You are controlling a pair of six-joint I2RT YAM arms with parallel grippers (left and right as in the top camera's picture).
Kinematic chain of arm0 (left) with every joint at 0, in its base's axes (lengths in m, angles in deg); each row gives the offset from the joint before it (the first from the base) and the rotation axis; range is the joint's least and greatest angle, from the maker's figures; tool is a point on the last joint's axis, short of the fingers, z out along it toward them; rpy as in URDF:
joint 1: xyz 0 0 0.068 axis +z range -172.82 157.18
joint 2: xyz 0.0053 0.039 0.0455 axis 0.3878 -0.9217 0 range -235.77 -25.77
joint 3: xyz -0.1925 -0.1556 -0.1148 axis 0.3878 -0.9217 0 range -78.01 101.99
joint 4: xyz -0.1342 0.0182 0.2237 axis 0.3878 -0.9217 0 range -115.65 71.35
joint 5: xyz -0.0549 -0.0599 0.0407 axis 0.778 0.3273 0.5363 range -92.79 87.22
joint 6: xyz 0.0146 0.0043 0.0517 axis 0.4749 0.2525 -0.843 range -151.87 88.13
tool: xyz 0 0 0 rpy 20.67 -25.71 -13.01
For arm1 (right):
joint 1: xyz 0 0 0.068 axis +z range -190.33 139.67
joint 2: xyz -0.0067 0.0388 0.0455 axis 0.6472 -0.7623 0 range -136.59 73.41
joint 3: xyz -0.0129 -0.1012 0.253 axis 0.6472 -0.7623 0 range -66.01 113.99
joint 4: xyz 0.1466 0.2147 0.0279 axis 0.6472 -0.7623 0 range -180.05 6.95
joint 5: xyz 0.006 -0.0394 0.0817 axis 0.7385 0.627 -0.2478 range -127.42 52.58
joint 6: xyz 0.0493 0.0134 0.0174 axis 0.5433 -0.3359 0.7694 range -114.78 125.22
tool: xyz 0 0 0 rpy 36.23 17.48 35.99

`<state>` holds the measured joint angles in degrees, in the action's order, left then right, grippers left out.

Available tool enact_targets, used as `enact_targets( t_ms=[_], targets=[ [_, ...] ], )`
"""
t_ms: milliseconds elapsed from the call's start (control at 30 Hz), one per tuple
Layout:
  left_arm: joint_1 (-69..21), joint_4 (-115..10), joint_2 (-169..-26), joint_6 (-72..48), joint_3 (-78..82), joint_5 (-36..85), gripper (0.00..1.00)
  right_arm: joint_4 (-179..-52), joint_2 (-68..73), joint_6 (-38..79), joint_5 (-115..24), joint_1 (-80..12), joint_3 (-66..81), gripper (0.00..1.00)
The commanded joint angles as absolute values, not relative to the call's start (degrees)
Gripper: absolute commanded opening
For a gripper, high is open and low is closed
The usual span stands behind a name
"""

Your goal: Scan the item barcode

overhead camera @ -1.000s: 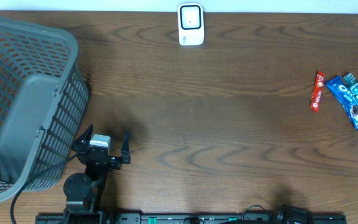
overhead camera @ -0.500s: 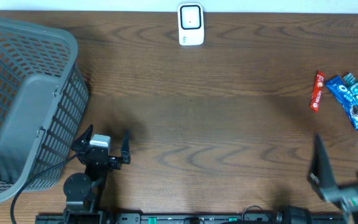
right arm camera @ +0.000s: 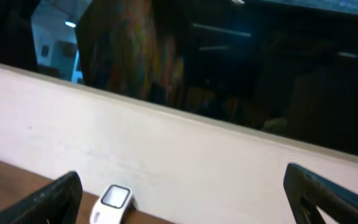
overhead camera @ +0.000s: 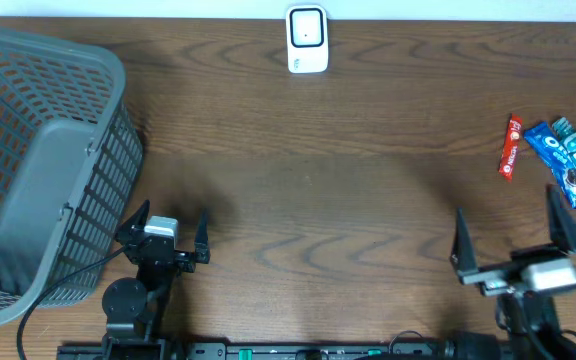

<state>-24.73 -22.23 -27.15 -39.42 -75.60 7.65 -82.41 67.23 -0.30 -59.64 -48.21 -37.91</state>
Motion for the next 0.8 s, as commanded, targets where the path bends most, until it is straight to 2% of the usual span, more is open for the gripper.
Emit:
enact_targets(
  t_ms=[0,433,767],
  targets=[
    [-24.5,-22.8,-27.1,-39.9,-77.2,8.6,0.98,-79.8,70.0,-1.7,-55.6,-47.4,-44.4,0.99],
    [-24.5,-22.8,-27.1,-39.9,-77.2,8.6,0.98,-78.1,73.1,-1.3,-43.6,-44.6,-61.8,0.99],
    [-24.5,-22.8,-27.1,-39.9,-77.2,8.6,0.98,-83.5,73.1,-0.4,-37.5,-44.4,-65.7,0.99]
  ],
)
